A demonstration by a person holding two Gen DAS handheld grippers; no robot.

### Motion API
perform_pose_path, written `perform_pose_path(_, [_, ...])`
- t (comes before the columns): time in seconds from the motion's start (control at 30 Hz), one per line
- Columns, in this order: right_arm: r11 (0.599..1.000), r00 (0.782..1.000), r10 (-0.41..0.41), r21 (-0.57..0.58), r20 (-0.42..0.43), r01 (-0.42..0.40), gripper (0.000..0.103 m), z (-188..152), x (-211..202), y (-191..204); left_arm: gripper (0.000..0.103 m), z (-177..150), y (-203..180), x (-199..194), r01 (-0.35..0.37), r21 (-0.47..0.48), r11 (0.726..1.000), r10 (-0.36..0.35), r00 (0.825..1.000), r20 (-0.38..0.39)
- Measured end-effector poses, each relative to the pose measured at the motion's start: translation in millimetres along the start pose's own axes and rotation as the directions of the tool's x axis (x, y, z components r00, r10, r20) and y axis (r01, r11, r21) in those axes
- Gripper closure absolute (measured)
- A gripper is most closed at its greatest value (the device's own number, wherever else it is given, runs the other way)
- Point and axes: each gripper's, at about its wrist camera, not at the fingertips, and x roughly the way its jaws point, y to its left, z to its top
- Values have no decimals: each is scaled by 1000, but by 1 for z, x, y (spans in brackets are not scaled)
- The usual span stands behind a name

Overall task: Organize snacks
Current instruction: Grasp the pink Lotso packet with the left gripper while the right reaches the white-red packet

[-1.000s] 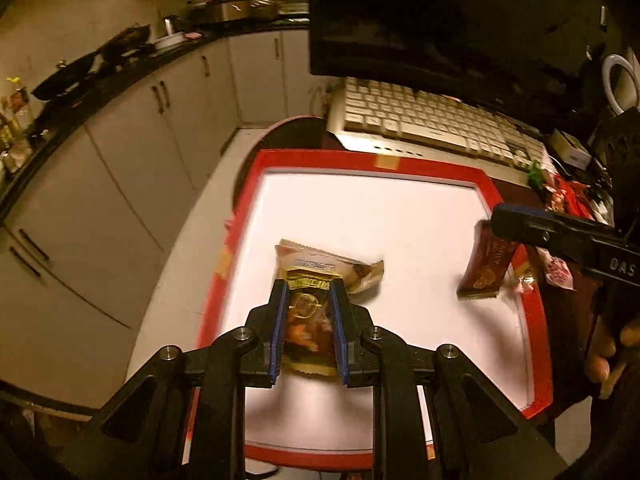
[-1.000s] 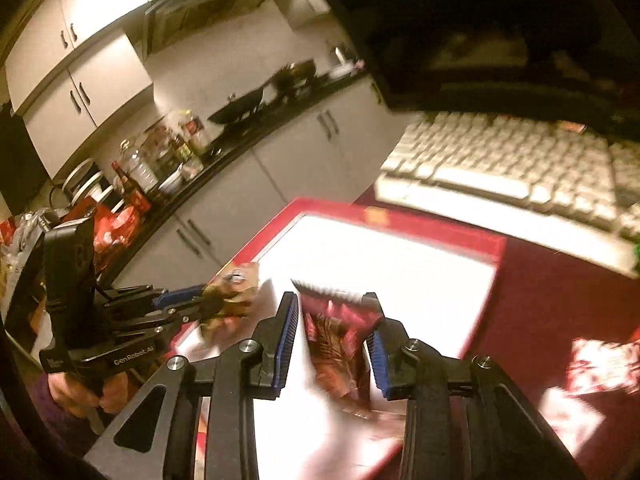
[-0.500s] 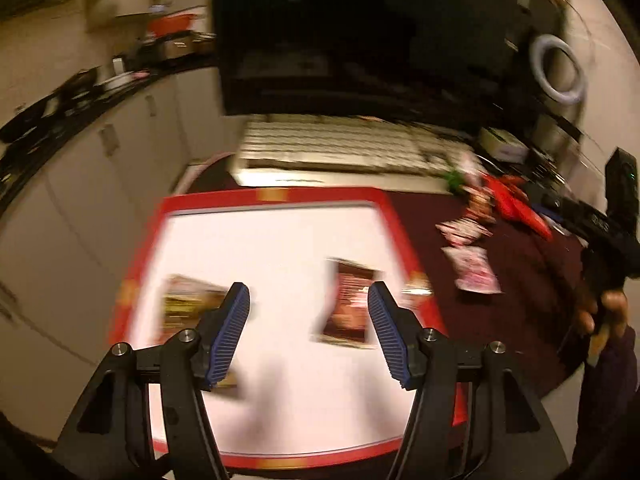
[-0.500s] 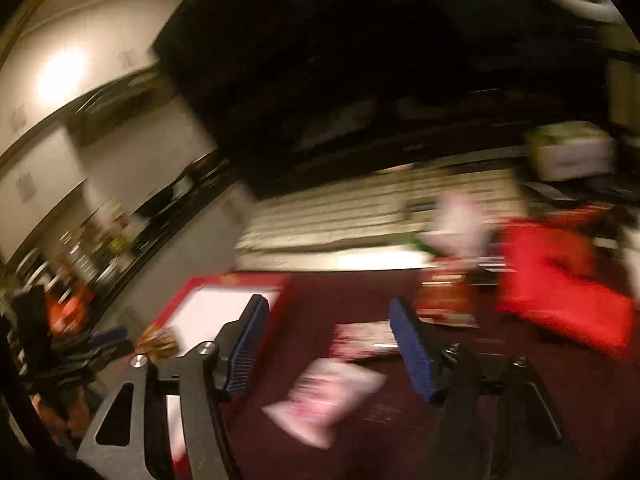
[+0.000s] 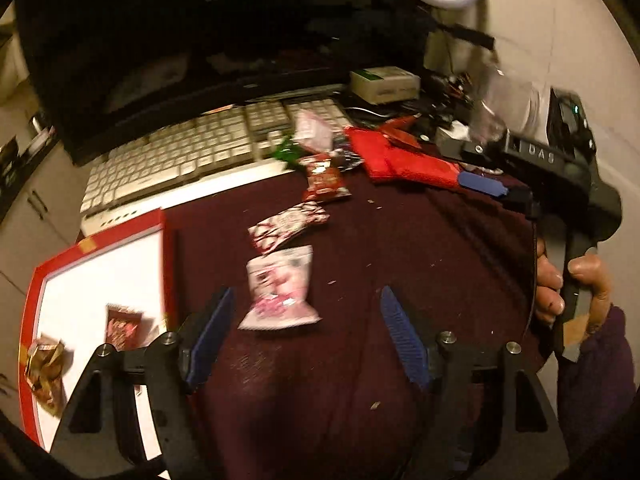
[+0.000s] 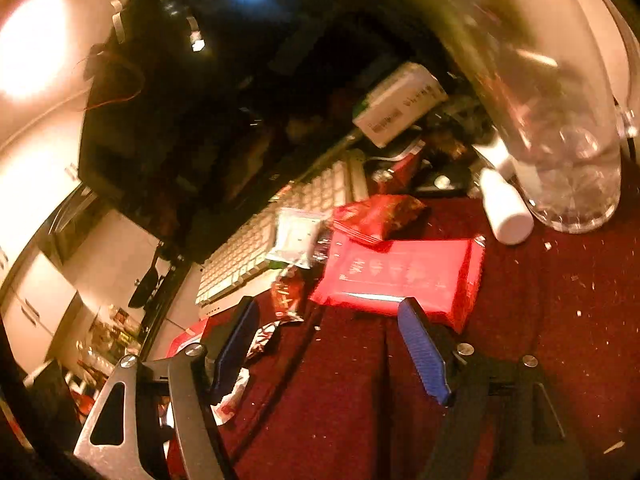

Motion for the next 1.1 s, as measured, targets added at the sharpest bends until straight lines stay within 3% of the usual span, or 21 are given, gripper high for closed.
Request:
perform_pose_path(0.43, [995, 999, 28, -94, -24, -30, 27, -8, 8, 24, 28, 3, 37, 2, -57, -68, 996, 56, 998, -15])
perform_pose_path(0.7, [994, 999, 33, -106, -30, -36, 26, -9, 10, 25, 28, 3, 13, 42, -60, -17, 998, 57, 990, -126])
perform_pose_path(0.9, [993, 999, 33, -112, -32, -37, 26, -9, 11, 26, 28, -2, 21, 63, -31, -84, 996, 15, 984, -179])
perform_pose_path(0.93, [993, 999, 33, -114, -32, -36, 26, -10, 11, 26, 30, -4, 24, 65, -9, -105, 994, -10, 984, -177])
perform_pose_path(1.0, [992, 999, 29, -119, -32, -32, 26, -10, 11, 26, 49, -6, 27, 68, -3, -128, 992, -19, 984, -177])
perform_pose_path(1.1, [992, 999, 24, -119, -34, -28, 26, -10, 11, 26, 57, -7, 29, 67, -3, -132, 991, -17, 988, -152])
